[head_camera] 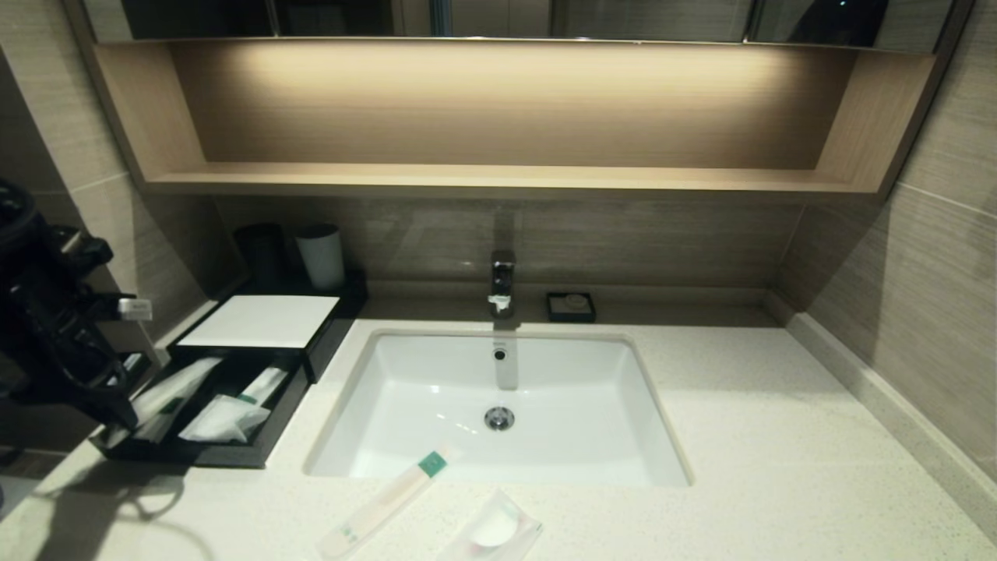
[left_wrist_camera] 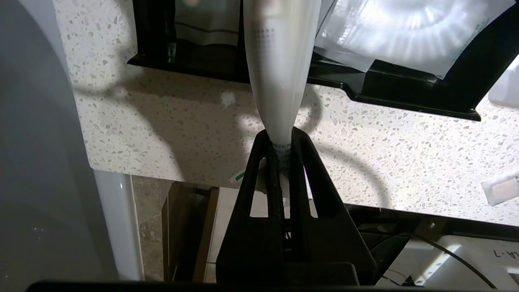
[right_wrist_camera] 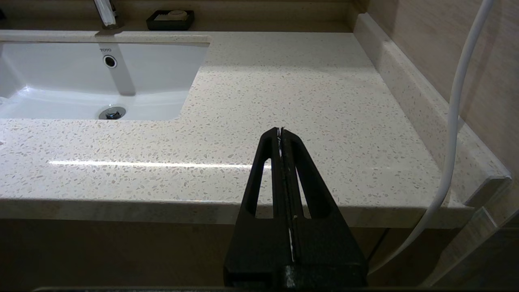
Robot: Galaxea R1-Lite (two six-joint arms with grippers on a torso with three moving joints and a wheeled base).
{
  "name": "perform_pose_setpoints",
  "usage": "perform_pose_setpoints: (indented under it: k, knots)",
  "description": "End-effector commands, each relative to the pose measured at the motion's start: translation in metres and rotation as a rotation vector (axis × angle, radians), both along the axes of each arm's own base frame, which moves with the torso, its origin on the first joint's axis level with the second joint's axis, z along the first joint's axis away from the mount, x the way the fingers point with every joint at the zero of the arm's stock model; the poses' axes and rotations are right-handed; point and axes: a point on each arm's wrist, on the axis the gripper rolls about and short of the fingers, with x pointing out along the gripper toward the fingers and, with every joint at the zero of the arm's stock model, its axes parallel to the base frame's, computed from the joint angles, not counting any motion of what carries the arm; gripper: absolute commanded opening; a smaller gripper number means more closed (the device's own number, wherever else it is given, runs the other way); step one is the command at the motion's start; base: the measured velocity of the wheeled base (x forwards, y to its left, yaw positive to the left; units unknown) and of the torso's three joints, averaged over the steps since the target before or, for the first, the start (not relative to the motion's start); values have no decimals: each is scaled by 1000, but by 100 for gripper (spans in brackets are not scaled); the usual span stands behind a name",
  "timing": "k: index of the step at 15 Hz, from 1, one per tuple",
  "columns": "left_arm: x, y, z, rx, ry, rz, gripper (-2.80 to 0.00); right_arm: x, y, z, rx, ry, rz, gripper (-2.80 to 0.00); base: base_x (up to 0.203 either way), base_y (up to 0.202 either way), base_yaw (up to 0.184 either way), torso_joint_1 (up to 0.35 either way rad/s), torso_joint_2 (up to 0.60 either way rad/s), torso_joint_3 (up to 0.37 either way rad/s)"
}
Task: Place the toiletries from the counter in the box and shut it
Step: Place the bathroom toiletry into the drawer
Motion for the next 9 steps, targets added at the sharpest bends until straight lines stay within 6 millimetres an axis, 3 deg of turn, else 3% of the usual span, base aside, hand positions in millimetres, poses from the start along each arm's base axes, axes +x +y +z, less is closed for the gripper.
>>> perform_pose_setpoints:
  k: [1, 9]
  knots:
    - [7, -1, -6, -6, 16, -12, -280, 0, 0, 0, 0, 1, 0, -280, 0, 0, 0, 0, 0, 0]
    - [23, 0, -9, 0, -9, -42, -280, 0, 0, 0, 0, 1, 0, -280, 0, 0, 0, 0, 0, 0]
